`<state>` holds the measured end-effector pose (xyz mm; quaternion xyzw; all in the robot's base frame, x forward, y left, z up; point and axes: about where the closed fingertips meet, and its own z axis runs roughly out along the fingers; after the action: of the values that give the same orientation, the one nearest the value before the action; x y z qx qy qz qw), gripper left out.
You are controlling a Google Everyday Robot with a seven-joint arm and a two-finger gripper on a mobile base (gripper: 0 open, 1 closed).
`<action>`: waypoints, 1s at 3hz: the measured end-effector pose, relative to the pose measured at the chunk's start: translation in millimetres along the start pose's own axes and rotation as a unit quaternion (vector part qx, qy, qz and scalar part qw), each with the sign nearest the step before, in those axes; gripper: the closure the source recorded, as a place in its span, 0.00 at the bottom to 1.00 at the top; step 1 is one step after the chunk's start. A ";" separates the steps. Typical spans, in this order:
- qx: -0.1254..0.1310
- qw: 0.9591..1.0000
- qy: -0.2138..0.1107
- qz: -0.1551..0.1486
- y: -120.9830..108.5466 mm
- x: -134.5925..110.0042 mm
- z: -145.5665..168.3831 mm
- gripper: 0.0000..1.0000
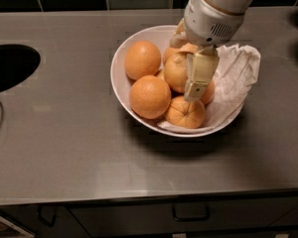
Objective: Pick orange from white bowl
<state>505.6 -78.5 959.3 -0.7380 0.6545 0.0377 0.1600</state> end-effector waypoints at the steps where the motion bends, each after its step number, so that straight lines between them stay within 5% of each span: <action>1: 0.009 1.000 0.006 -0.007 5.3 -8.3 -9.4 0.18; 3: 0.010 1.000 0.008 -0.002 7.1 -4.7 -9.9 0.25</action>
Offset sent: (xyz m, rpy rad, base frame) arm -0.0187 -0.0019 0.0107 -0.0325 -0.0055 -0.0026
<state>496.4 -77.4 968.6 -0.7379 0.6547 0.0246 0.1620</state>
